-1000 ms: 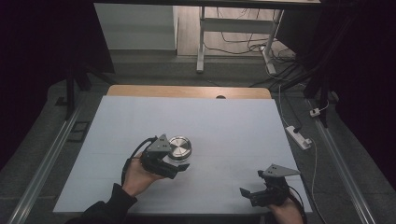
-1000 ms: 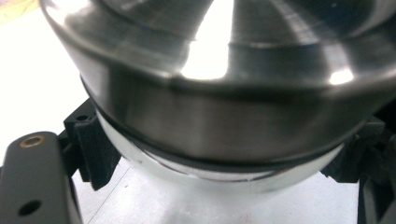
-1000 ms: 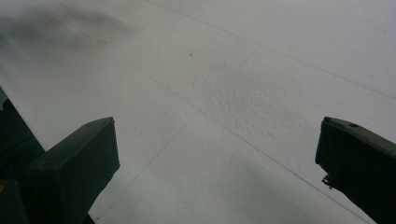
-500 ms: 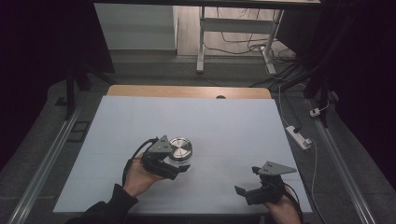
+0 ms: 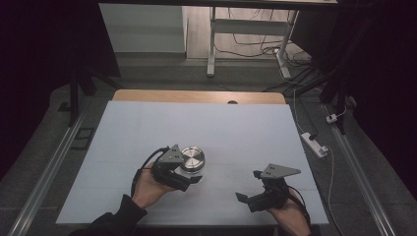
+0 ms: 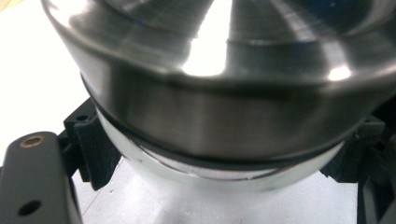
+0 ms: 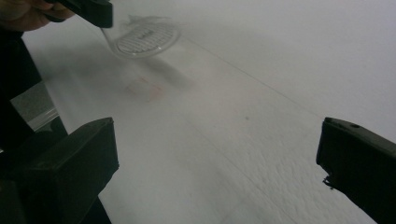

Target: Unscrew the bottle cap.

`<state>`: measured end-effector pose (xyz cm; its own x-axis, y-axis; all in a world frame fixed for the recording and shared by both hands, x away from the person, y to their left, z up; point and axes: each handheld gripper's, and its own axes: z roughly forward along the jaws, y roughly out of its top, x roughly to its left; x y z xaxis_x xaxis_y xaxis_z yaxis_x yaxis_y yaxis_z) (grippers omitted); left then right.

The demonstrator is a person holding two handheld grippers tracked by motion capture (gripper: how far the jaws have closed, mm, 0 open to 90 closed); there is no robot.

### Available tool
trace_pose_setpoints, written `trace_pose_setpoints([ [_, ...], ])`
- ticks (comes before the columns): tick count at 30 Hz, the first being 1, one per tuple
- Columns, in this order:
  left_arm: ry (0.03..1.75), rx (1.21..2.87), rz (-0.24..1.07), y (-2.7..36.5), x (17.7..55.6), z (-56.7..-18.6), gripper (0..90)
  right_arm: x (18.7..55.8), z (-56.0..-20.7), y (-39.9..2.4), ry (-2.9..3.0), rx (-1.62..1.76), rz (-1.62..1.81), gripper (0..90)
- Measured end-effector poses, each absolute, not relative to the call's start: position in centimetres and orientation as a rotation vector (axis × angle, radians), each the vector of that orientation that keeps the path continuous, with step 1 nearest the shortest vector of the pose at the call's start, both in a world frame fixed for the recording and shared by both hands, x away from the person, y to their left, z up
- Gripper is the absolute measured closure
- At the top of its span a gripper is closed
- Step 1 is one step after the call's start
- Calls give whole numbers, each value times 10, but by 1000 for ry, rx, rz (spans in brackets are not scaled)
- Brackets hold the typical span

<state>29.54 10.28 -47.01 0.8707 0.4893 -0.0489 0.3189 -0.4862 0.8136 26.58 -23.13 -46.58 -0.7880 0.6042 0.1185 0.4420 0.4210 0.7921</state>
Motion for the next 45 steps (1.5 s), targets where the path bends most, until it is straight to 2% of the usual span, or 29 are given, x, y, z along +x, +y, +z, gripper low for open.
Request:
trace_pose_setpoints([
  [13,576,2119,241,101,294,-471,153,280,-444,-189,2508,791,1353,0],
  [42,601,2129,243,95,295,-478,154,309,-427,-101,2548,663,1380,0],
  [45,605,2130,245,95,296,-478,154,310,-429,-95,2546,661,1376,27],
])
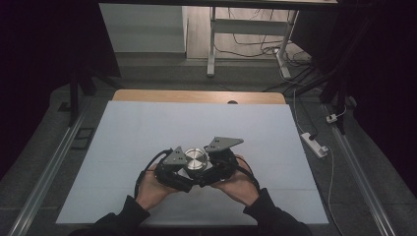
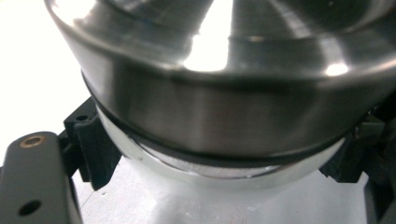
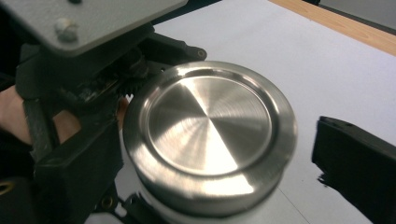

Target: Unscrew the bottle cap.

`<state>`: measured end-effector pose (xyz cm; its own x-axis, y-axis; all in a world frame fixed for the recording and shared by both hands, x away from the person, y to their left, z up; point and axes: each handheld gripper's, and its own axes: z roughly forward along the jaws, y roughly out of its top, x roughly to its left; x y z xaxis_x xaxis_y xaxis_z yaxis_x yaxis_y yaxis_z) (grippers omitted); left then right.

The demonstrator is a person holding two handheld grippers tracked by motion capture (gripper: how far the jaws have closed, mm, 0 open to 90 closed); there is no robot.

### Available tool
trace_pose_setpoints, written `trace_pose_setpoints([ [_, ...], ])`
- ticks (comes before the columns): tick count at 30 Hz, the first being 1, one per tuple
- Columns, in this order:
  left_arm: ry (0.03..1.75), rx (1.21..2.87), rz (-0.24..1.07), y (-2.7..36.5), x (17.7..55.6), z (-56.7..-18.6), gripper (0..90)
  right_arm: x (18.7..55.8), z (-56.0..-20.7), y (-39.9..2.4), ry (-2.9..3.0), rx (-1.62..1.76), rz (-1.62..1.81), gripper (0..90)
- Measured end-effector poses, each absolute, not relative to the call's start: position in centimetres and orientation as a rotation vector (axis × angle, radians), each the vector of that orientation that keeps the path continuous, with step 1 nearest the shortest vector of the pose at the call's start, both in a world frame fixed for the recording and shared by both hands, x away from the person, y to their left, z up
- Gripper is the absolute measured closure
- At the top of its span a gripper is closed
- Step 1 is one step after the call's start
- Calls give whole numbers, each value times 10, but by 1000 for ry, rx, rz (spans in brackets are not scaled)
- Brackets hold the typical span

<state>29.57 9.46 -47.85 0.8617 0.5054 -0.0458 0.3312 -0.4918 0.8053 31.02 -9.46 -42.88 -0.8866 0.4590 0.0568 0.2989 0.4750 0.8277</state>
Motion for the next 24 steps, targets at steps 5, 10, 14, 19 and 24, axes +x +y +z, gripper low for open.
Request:
trace_pose_setpoints([
  [5,611,2132,252,93,296,-479,153,312,-431,-89,2528,688,1373,104],
  [10,607,2135,240,94,297,-480,154,310,-430,-86,2523,669,1381,183],
  [14,584,2139,230,94,297,-479,154,311,-429,-88,2546,613,1384,185],
  [19,524,2146,201,96,297,-478,154,316,-429,-93,2608,485,1433,186],
  [24,485,2141,163,94,296,-479,154,325,-429,-100,2692,336,1485,185],
])
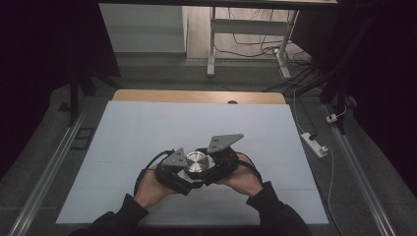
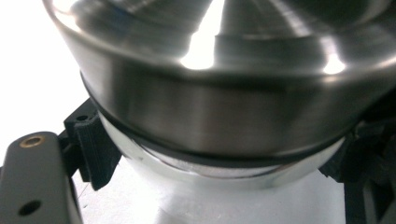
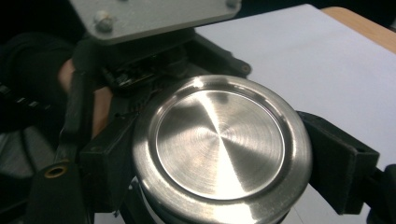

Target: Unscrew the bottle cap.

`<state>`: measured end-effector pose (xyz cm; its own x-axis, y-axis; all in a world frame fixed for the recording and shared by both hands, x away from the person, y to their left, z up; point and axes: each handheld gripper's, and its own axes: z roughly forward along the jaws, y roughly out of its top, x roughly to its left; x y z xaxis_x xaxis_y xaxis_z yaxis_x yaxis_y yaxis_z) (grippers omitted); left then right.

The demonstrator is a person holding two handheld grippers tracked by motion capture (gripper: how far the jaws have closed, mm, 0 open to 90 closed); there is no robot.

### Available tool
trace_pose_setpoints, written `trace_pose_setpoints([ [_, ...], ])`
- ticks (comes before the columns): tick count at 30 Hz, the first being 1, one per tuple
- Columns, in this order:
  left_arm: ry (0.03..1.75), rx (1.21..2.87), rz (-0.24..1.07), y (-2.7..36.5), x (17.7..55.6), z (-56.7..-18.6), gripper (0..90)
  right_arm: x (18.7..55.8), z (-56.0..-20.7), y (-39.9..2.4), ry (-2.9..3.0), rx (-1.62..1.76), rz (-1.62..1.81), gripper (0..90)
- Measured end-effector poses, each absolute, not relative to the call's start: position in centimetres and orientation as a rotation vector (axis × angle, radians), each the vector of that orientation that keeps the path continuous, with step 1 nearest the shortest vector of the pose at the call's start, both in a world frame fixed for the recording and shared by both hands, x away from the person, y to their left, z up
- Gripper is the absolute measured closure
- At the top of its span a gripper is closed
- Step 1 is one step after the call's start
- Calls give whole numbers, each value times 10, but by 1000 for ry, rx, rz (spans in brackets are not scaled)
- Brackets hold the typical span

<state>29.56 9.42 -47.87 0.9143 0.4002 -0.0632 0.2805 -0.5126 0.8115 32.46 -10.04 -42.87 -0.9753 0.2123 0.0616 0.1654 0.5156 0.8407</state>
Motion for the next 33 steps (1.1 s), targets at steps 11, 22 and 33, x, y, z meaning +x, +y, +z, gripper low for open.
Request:
trace_pose_setpoints([
  [11,445,2154,160,93,296,-479,153,338,-433,-108,2787,176,1569,152],
  [22,575,2126,216,99,299,-479,153,323,-418,-100,2643,505,1473,21],
  [33,634,2116,270,97,298,-477,153,313,-428,-87,2528,682,1403,100],
])
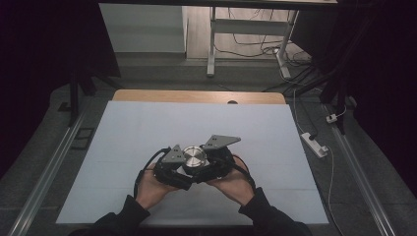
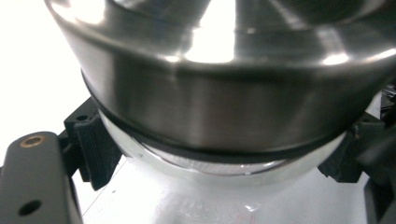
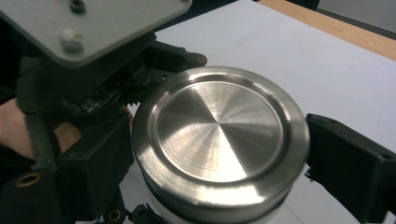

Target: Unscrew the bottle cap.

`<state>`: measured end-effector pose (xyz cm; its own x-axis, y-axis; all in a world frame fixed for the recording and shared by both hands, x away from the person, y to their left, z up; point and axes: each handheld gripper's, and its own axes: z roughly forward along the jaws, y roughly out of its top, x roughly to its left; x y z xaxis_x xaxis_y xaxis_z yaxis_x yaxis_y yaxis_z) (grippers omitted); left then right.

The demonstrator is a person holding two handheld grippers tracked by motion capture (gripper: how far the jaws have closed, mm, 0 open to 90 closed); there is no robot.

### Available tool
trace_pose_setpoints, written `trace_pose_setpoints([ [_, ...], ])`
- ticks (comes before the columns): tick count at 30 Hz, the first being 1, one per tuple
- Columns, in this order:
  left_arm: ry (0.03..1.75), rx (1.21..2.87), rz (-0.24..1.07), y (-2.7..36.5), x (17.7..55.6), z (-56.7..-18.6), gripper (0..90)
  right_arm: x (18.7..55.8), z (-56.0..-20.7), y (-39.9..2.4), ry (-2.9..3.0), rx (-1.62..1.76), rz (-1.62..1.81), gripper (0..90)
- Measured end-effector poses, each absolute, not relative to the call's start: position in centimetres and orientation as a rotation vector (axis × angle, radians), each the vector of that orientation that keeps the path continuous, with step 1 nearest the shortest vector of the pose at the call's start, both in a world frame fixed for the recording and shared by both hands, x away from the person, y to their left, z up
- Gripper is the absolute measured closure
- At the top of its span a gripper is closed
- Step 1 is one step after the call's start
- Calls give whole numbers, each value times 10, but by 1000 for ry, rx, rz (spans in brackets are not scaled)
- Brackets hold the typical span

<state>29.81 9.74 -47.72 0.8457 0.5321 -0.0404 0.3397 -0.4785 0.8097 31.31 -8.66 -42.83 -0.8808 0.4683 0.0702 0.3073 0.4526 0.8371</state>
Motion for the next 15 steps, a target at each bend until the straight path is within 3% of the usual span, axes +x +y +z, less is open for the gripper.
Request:
trace_pose_setpoints([
  [6,613,2127,256,96,297,-478,154,312,-431,-85,2507,662,1409,180],
  [15,518,2123,186,97,297,-476,154,320,-427,-97,2620,460,1480,183],
])
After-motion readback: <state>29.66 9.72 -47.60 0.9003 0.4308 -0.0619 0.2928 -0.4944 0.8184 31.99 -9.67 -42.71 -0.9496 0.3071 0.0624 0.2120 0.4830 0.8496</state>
